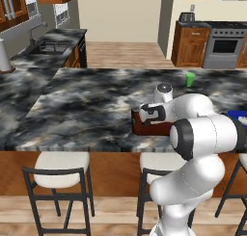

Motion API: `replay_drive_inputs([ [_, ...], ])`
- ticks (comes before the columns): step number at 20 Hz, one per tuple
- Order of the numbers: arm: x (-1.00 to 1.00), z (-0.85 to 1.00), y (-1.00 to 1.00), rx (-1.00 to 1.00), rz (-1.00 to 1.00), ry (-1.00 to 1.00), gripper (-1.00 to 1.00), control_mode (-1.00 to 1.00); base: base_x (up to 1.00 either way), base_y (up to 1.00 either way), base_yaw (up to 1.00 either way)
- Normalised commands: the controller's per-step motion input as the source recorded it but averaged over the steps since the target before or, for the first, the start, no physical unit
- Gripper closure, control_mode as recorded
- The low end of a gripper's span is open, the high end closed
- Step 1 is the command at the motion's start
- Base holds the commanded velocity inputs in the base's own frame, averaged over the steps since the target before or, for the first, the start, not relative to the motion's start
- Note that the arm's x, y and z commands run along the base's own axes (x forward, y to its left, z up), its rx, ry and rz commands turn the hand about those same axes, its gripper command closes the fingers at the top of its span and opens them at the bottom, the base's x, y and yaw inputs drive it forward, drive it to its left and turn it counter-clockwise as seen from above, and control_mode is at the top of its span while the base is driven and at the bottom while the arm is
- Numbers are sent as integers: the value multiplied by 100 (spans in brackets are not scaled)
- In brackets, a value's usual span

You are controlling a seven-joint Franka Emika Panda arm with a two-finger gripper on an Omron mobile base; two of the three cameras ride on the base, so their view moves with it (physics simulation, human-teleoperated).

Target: Gather the eggplant and carrot from the fridge and place them on a tray on the dining counter. Then gather the steak and chicken drumstick from the fridge and place them on the other tray.

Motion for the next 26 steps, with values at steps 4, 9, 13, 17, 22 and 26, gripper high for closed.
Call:
replay_drive_inputs([
  [4, 53, -29, 0, 0, 0, 0, 100, -100, 0, 0, 0],
  [9, 49, -33, 0, 0, 0, 0, 100, -100, 0, 0, 0],
  [13, 37, -39, 0, 0, 1, 0, 100, -100, 0, 0, 0],
  [17, 26, -41, 0, 0, 1, 0, 100, -100, 0, 0, 0],
  [22, 23, -47, 0, 0, 1, 2, -100, -100, 0, 0, 0],
  [26, 25, -39, 0, 0, 1, 0, -100, -100, 0, 0, 0],
])
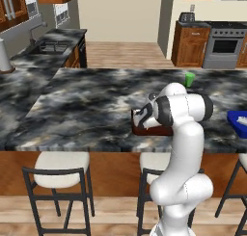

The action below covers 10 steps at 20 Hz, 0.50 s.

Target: Gather the eggplant and carrot from the fridge and place them on a tray on the dining counter. Then gather the steak and chicken drumstick from the fridge and place them on the other tray.

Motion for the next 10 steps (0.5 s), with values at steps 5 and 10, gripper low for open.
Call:
replay_drive_inputs([
  [5, 6, -5, 0, 0, 1, 0, -100, -100, 0, 0, 0],
  [10, -33, 38, 0, 0, 0, 0, -100, -100, 0, 0, 0],
])
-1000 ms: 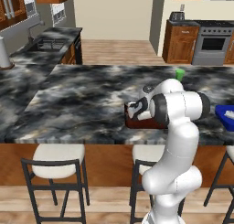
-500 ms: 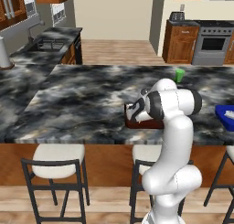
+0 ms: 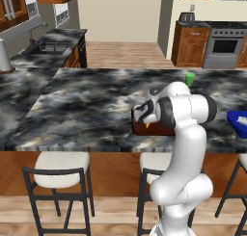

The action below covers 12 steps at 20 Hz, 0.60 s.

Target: Gather the eggplant and carrot from the fridge and place them on a tray on the dining counter. Then gather the steak and chicken drumstick from the fridge and place them on the other tray.

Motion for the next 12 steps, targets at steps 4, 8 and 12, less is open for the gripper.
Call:
replay_drive_inputs([
  [4, -44, 52, 0, 0, 0, 0, -100, -100, 0, 0, 0],
  [8, -57, 54, -2, 0, 0, 0, -100, -100, 0, 0, 0],
  [12, -78, 58, -4, 0, 0, 0, -100, -100, 0, 0, 0],
])
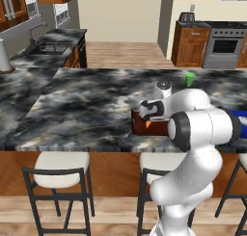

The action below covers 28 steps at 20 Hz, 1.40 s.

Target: Gather the eggplant and carrot from the fridge and place them on a tray on the dining counter. Then gather the steak and chicken drumstick from the fridge and place them on the other tray.

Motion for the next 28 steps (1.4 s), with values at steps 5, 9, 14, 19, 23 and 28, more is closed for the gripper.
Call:
replay_drive_inputs([
  [5, -97, 61, -8, 2, -2, 0, -100, -100, 0, 0, 0],
  [9, -100, 73, -7, 3, -2, 0, -100, -100, 0, 0, 0],
  [14, -100, 81, -4, 1, -1, 0, -100, -100, 0, 0, 0],
  [19, -100, 77, -1, 0, 0, 0, -100, -100, 0, 0, 0],
  [23, -100, 55, -4, 0, 0, 0, -100, -100, 0, 0, 0],
  [28, -100, 35, -14, 0, 0, -2, -100, -100, 0, 0, 0],
])
